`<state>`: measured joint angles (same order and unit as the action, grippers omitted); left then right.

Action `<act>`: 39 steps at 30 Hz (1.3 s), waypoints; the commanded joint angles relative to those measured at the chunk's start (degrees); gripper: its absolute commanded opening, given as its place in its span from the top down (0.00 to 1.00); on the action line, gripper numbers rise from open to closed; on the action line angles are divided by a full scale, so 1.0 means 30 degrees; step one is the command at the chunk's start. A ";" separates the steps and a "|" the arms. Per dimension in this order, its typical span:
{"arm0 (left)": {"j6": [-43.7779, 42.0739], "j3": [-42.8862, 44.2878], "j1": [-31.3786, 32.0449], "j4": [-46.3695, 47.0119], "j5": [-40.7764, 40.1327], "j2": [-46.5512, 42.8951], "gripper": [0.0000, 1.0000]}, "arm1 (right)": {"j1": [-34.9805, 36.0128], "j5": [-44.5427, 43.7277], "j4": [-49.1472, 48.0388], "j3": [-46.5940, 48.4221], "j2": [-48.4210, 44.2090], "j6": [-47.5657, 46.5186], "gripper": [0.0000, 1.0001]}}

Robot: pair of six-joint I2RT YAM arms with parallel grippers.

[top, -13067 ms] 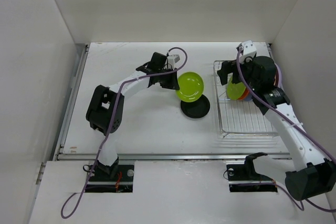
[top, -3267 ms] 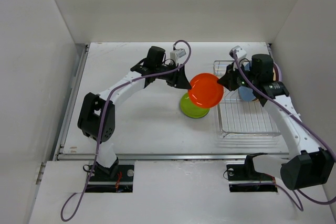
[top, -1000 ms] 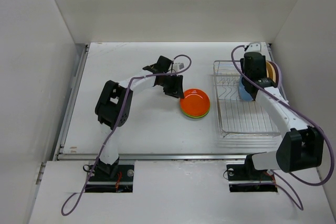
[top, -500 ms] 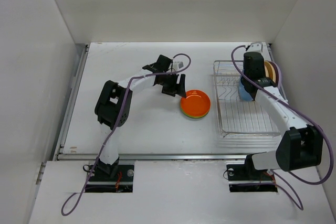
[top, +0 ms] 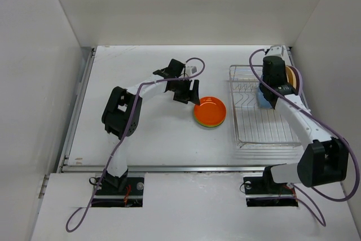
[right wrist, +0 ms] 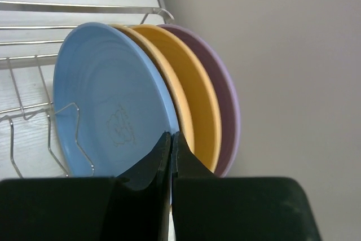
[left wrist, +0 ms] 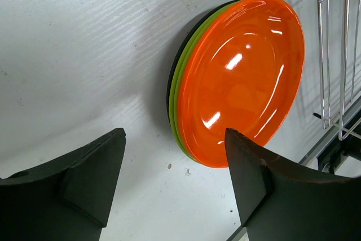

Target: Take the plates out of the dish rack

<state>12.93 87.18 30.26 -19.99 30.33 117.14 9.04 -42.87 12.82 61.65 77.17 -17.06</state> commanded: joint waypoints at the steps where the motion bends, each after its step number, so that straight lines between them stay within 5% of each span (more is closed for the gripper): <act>1: -0.0179 0.0736 -0.0009 -0.0105 -0.0001 -0.1606 0.32 | 0.0034 -0.1119 -0.2249 -0.0098 -0.1579 -0.0464 1.00; 30: -0.0179 0.0912 -0.0009 -0.0281 -0.0001 -0.1782 0.32 | 0.0913 -0.1178 -0.5035 -0.1506 -0.5037 -0.1259 1.00; 39: -0.0354 0.0738 -0.0009 0.0536 0.1841 -0.2862 0.32 | 0.0913 0.5671 -0.1553 -0.0598 -0.6825 0.2315 1.00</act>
<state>12.88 87.90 30.26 -20.43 31.51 115.94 11.33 -35.46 7.03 56.64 58.96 -15.40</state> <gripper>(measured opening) 0.680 0.023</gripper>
